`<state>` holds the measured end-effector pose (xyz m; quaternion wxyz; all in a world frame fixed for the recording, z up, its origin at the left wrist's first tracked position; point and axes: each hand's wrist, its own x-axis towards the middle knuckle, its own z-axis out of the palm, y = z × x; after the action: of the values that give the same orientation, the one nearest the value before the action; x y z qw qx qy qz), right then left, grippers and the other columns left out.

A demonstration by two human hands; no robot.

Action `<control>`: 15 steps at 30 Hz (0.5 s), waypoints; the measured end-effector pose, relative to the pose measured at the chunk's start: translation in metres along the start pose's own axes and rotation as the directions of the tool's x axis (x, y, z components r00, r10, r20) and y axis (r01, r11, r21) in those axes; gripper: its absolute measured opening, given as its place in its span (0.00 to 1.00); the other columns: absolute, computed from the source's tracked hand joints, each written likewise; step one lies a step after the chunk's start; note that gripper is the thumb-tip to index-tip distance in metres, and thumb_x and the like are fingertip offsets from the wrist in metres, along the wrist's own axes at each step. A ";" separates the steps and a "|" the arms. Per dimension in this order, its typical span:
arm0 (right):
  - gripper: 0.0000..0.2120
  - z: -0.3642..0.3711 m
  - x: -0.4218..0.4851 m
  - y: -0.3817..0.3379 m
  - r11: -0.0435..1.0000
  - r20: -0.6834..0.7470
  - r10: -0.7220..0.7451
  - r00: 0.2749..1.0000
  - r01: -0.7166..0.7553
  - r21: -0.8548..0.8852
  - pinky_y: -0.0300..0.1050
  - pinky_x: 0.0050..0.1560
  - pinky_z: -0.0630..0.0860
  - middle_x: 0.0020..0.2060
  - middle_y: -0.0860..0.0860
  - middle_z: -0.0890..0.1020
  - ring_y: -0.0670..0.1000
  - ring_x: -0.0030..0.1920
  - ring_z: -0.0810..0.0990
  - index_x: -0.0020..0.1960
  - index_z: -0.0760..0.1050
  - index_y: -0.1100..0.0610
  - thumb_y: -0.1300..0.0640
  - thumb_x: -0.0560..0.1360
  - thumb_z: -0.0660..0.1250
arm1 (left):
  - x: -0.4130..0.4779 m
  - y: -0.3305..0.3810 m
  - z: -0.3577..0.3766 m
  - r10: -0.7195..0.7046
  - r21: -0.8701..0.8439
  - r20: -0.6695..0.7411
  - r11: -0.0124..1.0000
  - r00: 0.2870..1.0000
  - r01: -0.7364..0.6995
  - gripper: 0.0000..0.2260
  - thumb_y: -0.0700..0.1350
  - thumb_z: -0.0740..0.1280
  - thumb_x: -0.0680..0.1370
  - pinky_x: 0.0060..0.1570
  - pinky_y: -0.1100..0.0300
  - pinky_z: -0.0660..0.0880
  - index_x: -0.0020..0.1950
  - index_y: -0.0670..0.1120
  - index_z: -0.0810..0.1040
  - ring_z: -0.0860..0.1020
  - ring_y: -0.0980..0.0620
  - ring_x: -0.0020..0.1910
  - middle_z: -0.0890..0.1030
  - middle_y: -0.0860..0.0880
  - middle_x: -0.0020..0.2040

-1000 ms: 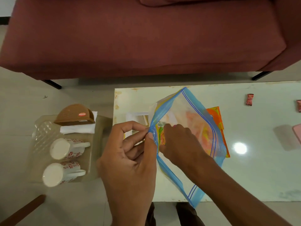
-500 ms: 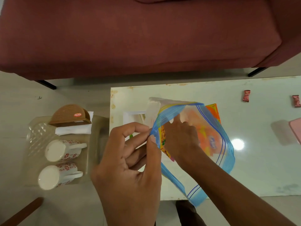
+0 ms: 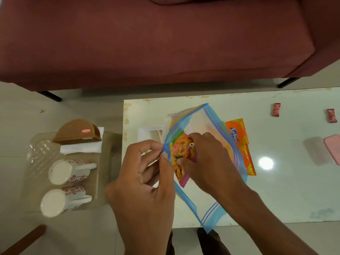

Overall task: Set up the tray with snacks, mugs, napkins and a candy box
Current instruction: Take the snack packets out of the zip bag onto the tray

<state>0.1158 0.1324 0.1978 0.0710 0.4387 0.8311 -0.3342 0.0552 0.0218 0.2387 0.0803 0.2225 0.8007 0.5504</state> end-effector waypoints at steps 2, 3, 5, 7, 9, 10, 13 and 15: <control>0.20 -0.011 -0.020 0.001 0.992 -0.047 -0.017 0.999 0.022 0.122 0.38 0.50 0.71 0.51 0.45 0.73 0.47 0.52 0.74 0.62 0.71 0.47 0.46 0.72 0.70 | 0.004 -0.004 -0.001 -0.015 0.036 -0.009 0.999 1.000 0.015 0.10 0.35 0.72 0.75 0.39 0.67 0.82 0.49 0.50 0.78 0.85 0.62 0.46 0.85 0.57 0.46; 0.20 -0.017 -0.032 0.003 0.981 -0.055 -0.005 0.998 0.015 0.196 0.34 0.48 0.70 0.50 0.43 0.74 0.44 0.51 0.73 0.61 0.71 0.44 0.45 0.70 0.72 | 0.007 -0.005 -0.002 -0.026 0.037 -0.015 0.999 1.000 0.026 0.10 0.35 0.72 0.75 0.39 0.67 0.82 0.49 0.50 0.78 0.85 0.62 0.47 0.85 0.56 0.46; 0.18 -0.029 -0.052 0.005 0.934 -0.047 0.050 0.998 -0.030 0.357 0.29 0.45 0.71 0.48 0.38 0.77 0.40 0.49 0.76 0.53 0.73 0.39 0.46 0.66 0.74 | 0.012 -0.009 -0.004 -0.037 0.042 -0.026 0.998 0.999 0.038 0.10 0.35 0.72 0.75 0.39 0.66 0.82 0.49 0.50 0.78 0.85 0.63 0.46 0.85 0.56 0.46; 0.18 -0.040 -0.065 0.008 0.823 0.018 0.134 0.991 -0.121 0.555 0.30 0.41 0.76 0.44 0.39 0.83 0.41 0.44 0.82 0.50 0.75 0.38 0.45 0.61 0.75 | 0.016 -0.010 -0.006 -0.026 0.067 -0.043 0.997 0.999 0.029 0.10 0.36 0.72 0.75 0.38 0.69 0.81 0.49 0.50 0.77 0.84 0.65 0.45 0.84 0.57 0.46; 0.20 -0.047 -0.073 0.014 0.668 0.128 0.181 0.975 -0.218 0.711 0.42 0.46 0.82 0.42 0.44 0.86 0.47 0.43 0.85 0.47 0.78 0.41 0.46 0.57 0.78 | 0.019 -0.010 -0.007 -0.031 0.068 -0.062 0.997 0.998 0.036 0.10 0.36 0.72 0.75 0.39 0.69 0.81 0.49 0.50 0.77 0.85 0.64 0.46 0.84 0.56 0.46; 0.21 -0.051 -0.076 0.016 0.599 0.169 0.190 0.967 -0.251 0.760 0.51 0.49 0.82 0.43 0.48 0.86 0.52 0.44 0.86 0.45 0.79 0.44 0.46 0.55 0.81 | 0.019 -0.011 -0.007 -0.030 0.070 -0.067 0.997 0.997 0.035 0.10 0.36 0.72 0.75 0.40 0.70 0.81 0.49 0.49 0.77 0.85 0.63 0.46 0.84 0.56 0.46; 0.29 -0.059 -0.085 0.025 0.305 0.293 0.160 0.942 -0.330 0.893 0.61 0.45 0.82 0.44 0.59 0.86 0.62 0.43 0.86 0.38 0.78 0.56 0.51 0.42 0.87 | 0.021 -0.016 -0.008 -0.014 0.094 -0.055 0.995 0.998 0.020 0.09 0.36 0.72 0.75 0.39 0.72 0.80 0.49 0.48 0.78 0.84 0.65 0.45 0.83 0.58 0.45; 0.42 -0.063 -0.092 0.029 0.087 0.337 0.166 0.927 -0.354 0.931 0.56 0.35 0.82 0.45 0.66 0.84 0.64 0.40 0.85 0.45 0.77 0.65 0.57 0.34 0.87 | 0.023 -0.018 -0.010 -0.015 0.111 -0.053 0.994 0.998 0.021 0.09 0.37 0.72 0.75 0.40 0.72 0.80 0.50 0.48 0.78 0.84 0.66 0.45 0.83 0.58 0.45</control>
<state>0.2052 0.1197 0.2699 -0.1146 0.4914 0.3091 -0.8062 0.0264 0.0181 0.2284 0.0518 0.2048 0.8341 0.5096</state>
